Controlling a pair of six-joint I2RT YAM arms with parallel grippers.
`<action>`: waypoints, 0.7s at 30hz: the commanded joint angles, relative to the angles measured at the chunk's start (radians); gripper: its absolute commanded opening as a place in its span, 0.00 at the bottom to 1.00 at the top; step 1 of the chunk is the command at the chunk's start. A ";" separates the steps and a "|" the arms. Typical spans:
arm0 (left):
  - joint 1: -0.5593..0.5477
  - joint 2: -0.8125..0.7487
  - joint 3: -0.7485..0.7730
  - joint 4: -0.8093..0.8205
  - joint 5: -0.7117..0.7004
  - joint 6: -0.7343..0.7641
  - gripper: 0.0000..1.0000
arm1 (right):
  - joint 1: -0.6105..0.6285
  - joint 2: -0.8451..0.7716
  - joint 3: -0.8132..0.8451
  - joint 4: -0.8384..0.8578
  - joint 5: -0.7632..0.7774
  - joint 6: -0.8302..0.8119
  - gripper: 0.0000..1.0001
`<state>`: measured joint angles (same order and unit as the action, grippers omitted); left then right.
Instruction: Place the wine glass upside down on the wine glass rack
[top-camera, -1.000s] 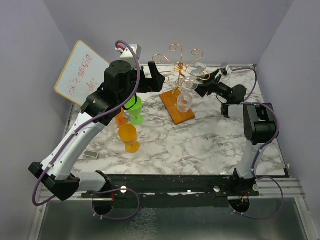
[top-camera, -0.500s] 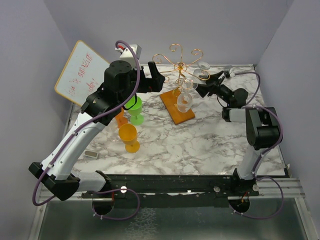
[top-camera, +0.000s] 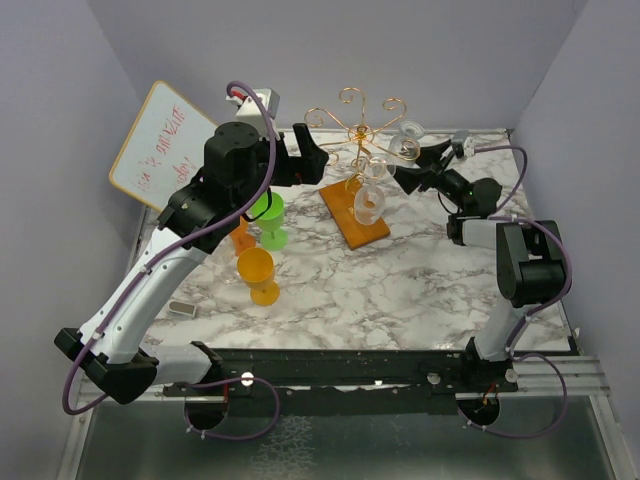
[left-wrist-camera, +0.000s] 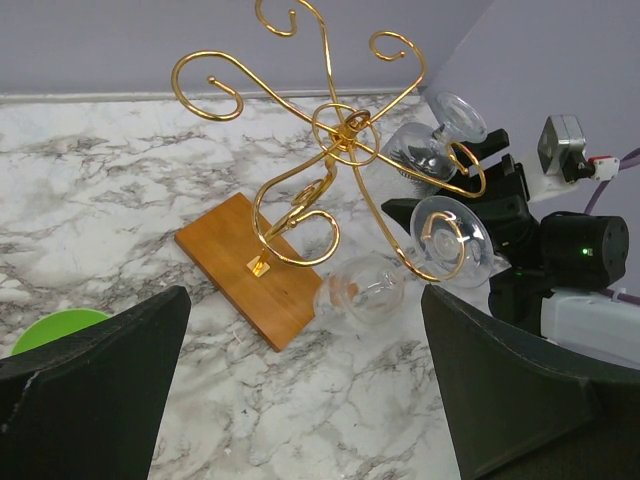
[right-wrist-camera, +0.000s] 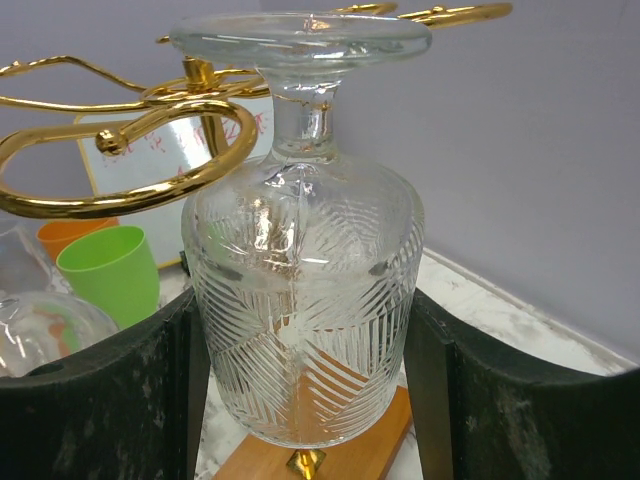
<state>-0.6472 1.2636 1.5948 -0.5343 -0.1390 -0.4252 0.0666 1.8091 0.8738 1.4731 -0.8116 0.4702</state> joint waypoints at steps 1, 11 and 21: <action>0.008 -0.024 -0.012 -0.007 0.004 -0.001 0.99 | 0.011 -0.018 0.040 0.284 -0.118 0.012 0.01; 0.009 -0.023 -0.013 -0.007 0.002 -0.004 0.99 | 0.026 -0.016 0.071 0.283 -0.221 0.046 0.01; 0.010 -0.029 -0.023 -0.007 -0.007 -0.003 0.99 | 0.026 -0.072 -0.008 0.283 -0.213 0.017 0.01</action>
<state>-0.6426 1.2617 1.5856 -0.5343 -0.1390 -0.4259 0.0906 1.8023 0.9047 1.4742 -1.0199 0.5068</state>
